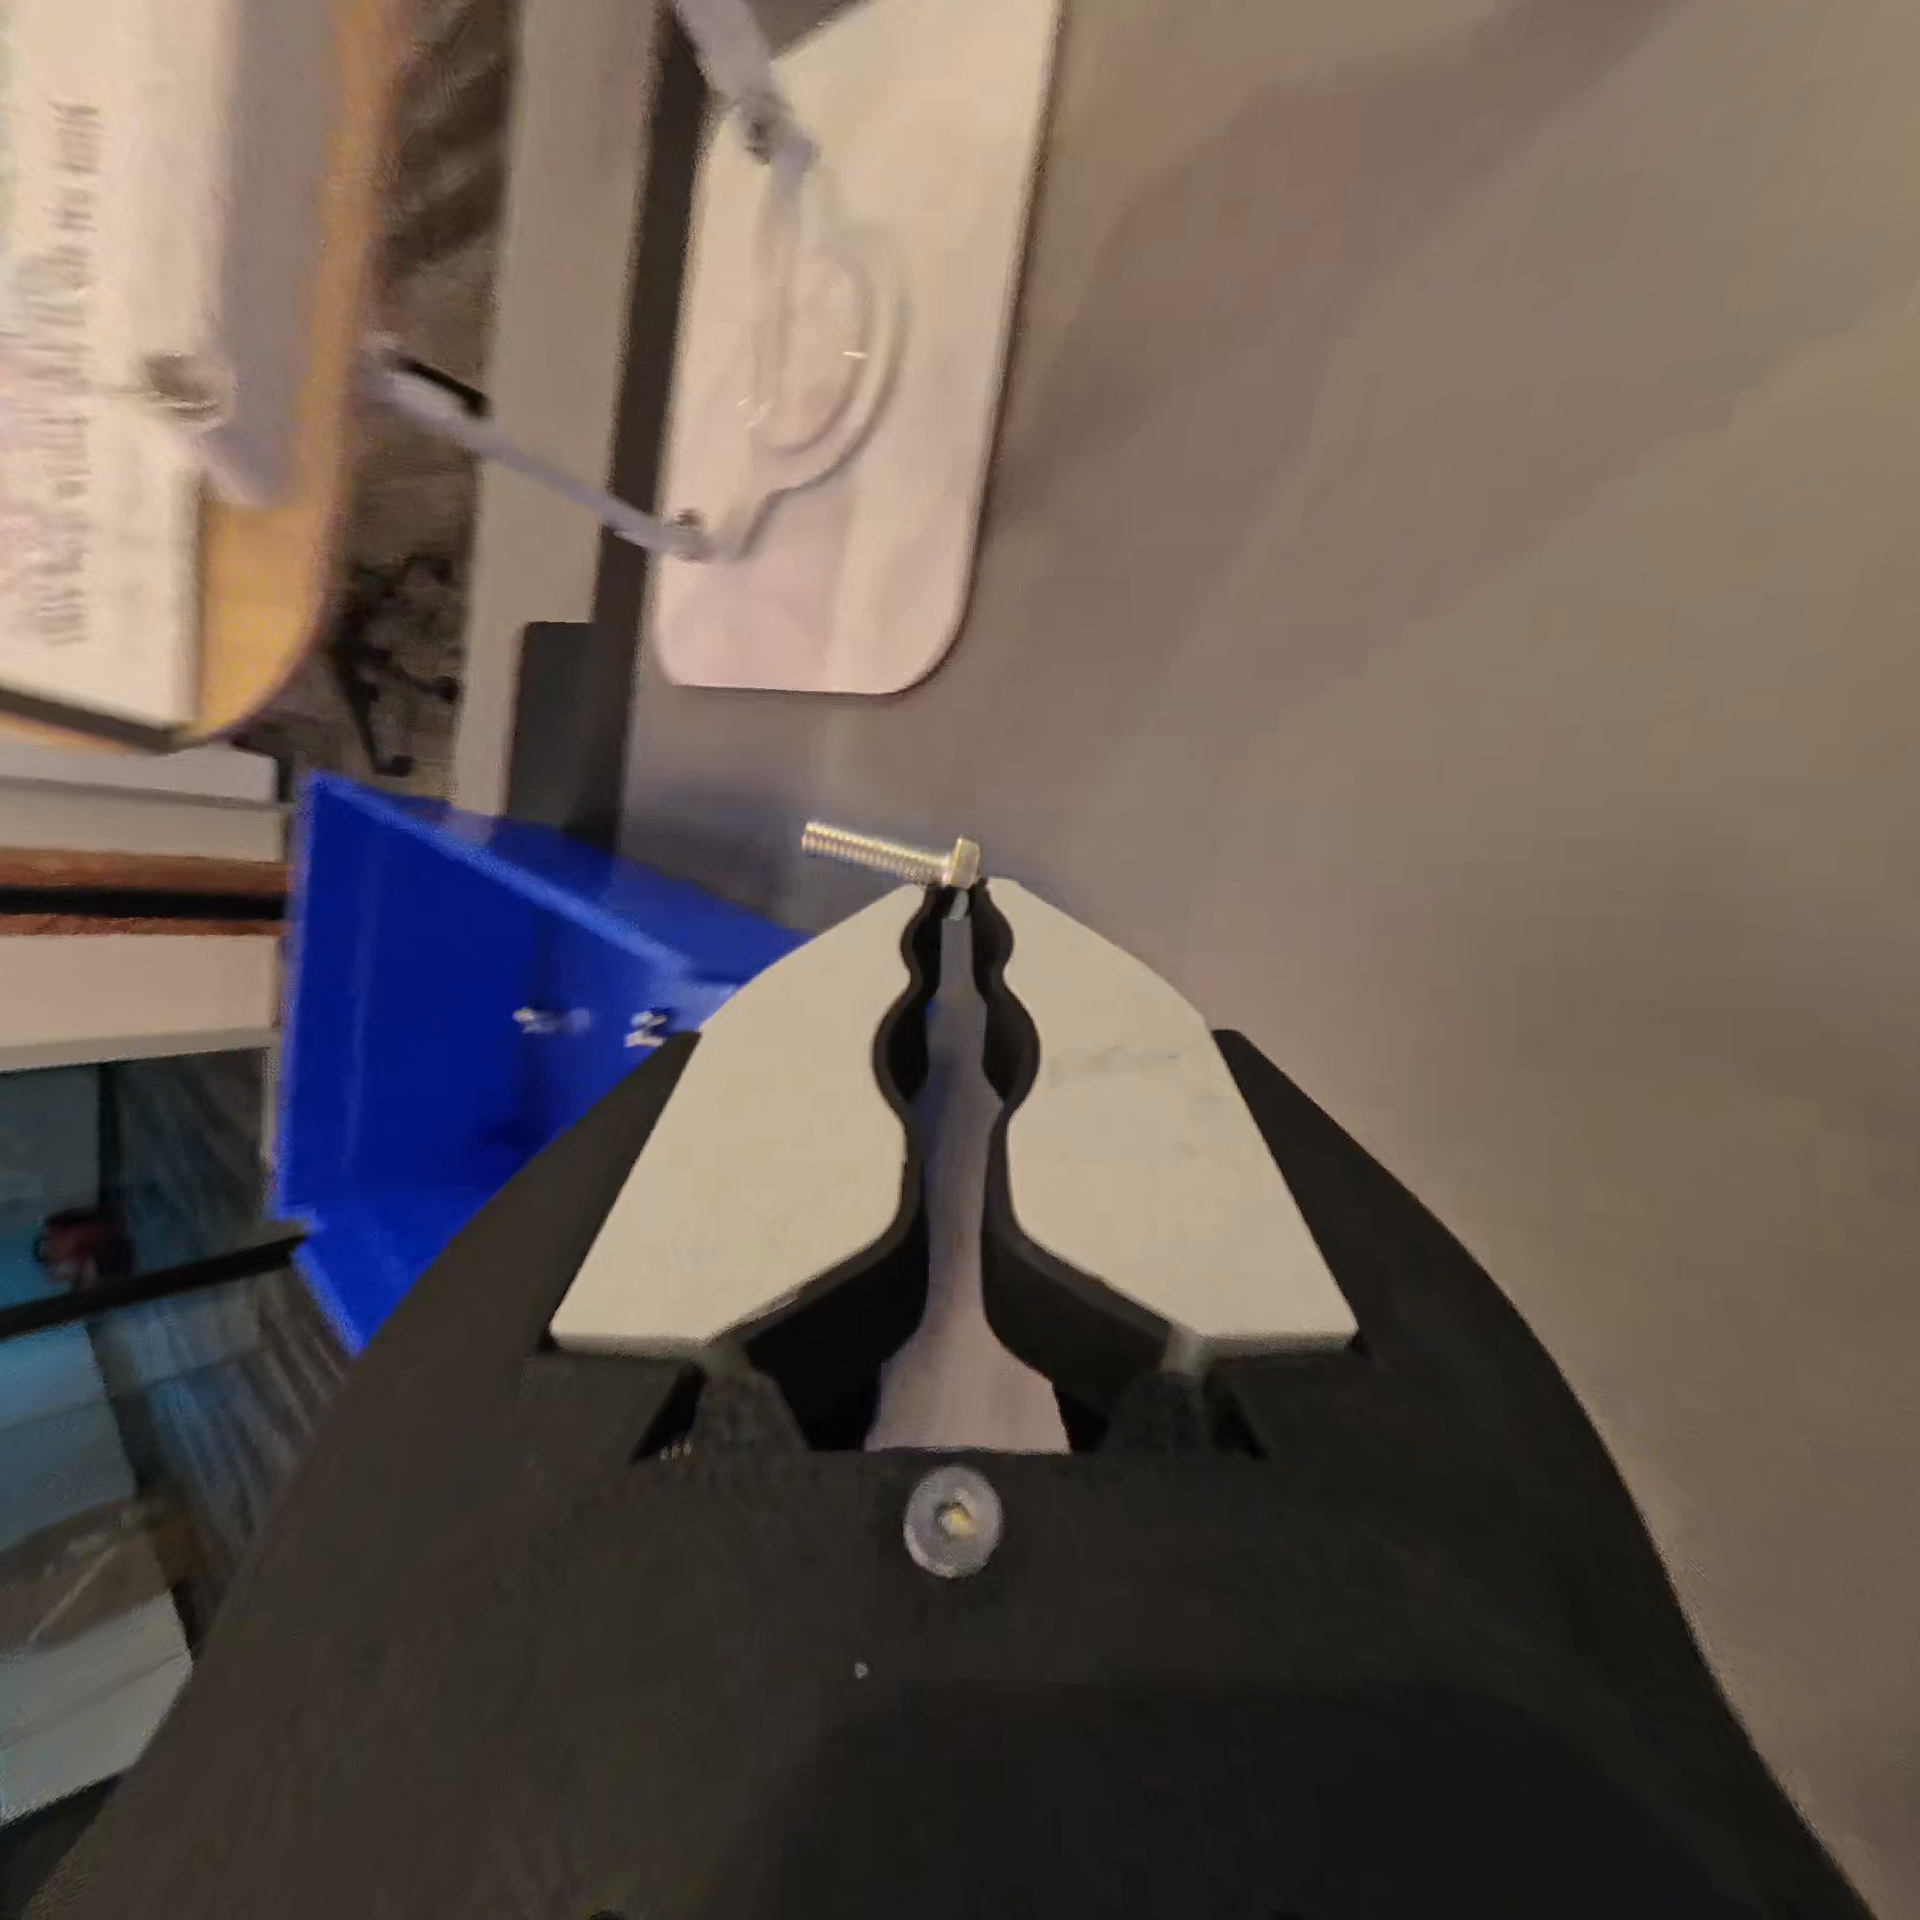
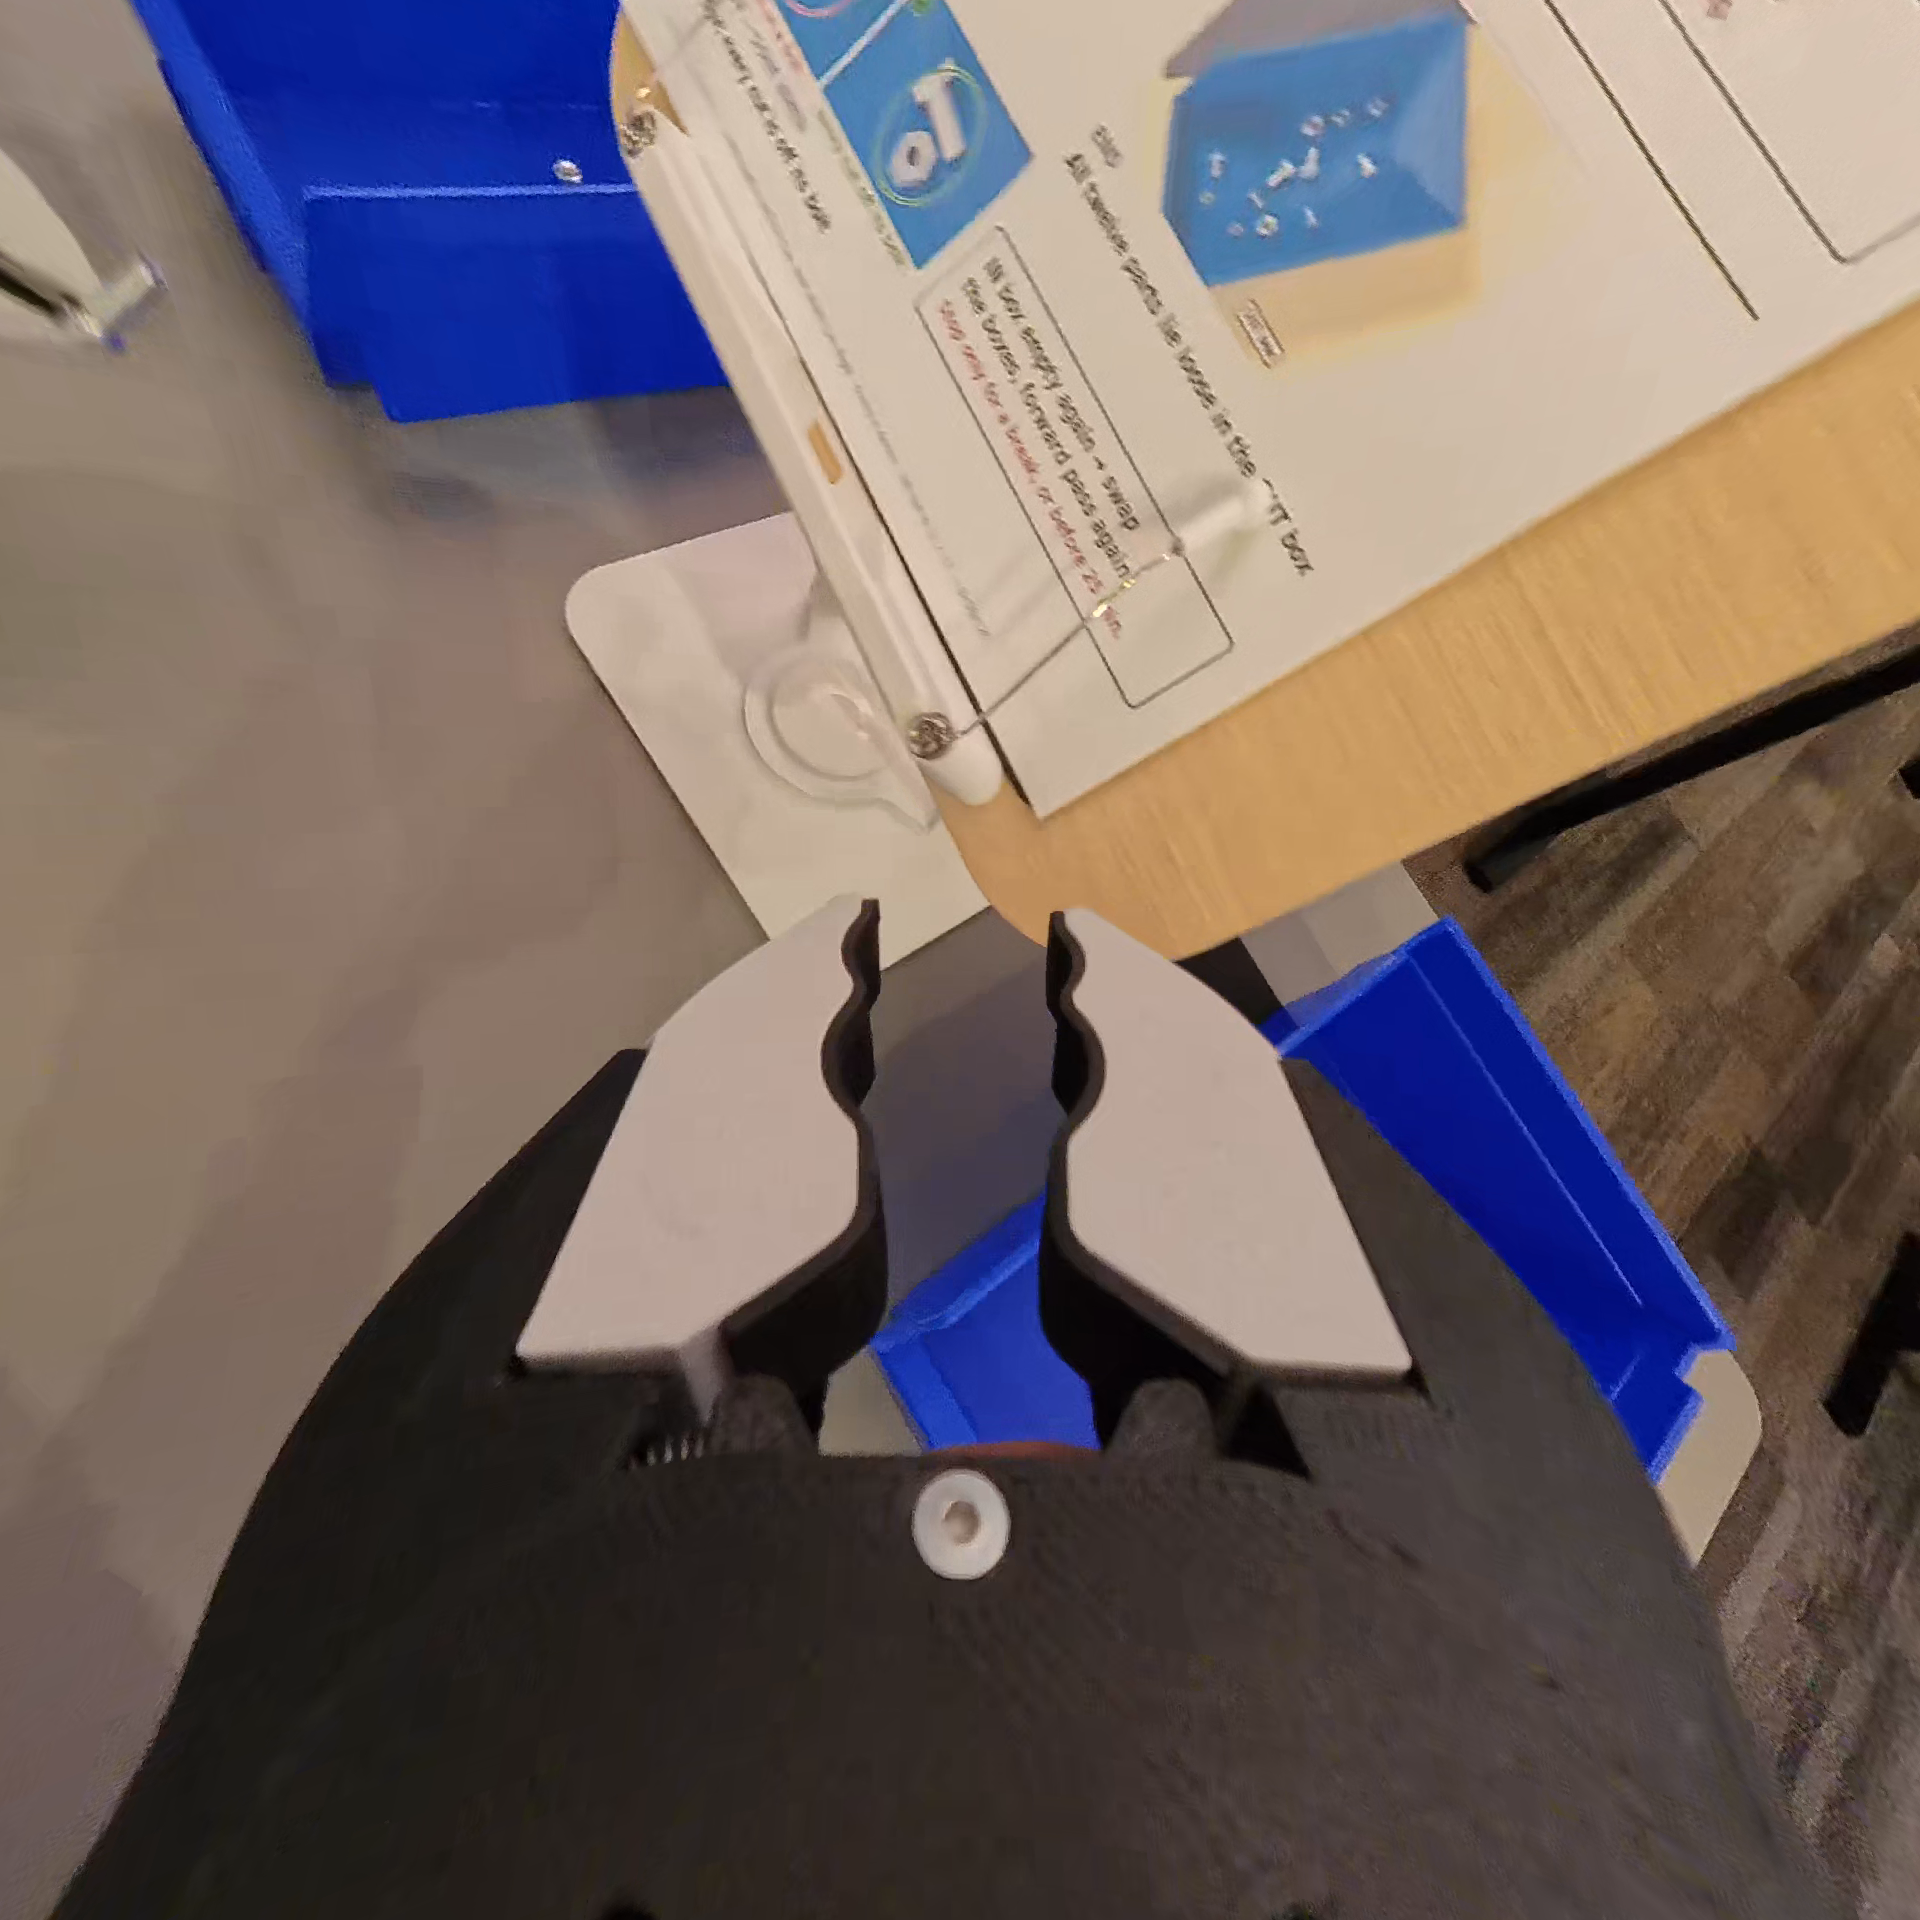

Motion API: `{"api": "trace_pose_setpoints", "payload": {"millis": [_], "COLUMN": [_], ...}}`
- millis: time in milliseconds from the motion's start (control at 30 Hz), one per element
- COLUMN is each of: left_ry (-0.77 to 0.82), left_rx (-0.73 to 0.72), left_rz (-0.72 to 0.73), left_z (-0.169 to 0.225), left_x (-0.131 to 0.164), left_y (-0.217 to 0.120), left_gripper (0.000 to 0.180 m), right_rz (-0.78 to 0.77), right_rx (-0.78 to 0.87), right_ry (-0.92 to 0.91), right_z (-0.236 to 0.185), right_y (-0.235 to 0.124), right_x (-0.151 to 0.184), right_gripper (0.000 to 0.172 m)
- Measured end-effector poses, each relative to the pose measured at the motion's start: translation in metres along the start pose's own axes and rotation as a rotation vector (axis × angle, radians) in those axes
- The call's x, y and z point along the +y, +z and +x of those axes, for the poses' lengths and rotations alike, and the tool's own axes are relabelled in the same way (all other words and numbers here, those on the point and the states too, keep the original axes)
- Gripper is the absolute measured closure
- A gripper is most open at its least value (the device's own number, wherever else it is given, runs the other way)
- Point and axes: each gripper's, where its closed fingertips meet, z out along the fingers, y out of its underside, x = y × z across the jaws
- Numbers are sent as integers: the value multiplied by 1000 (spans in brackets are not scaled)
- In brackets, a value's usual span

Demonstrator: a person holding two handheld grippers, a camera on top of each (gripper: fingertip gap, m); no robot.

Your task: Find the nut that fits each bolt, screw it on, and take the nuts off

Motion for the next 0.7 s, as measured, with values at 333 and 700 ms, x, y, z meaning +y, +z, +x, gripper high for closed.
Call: {"api": "trace_pose_setpoints", "payload": {"millis": [333,700], "left_ry": [78,98], "left_rx": [418,522], "left_rz": [-52,-45], "left_z": [90,101], "left_x": [-4,-6], "left_y": [38,38], "left_gripper": [175,175], "right_rz": [7,-2], "right_rx": [-33,-46], "right_ry": [-3,-6], "right_z": [-5,-7], "right_y": [3,8], "right_x": [-1,0], "right_gripper": [140,140]}}
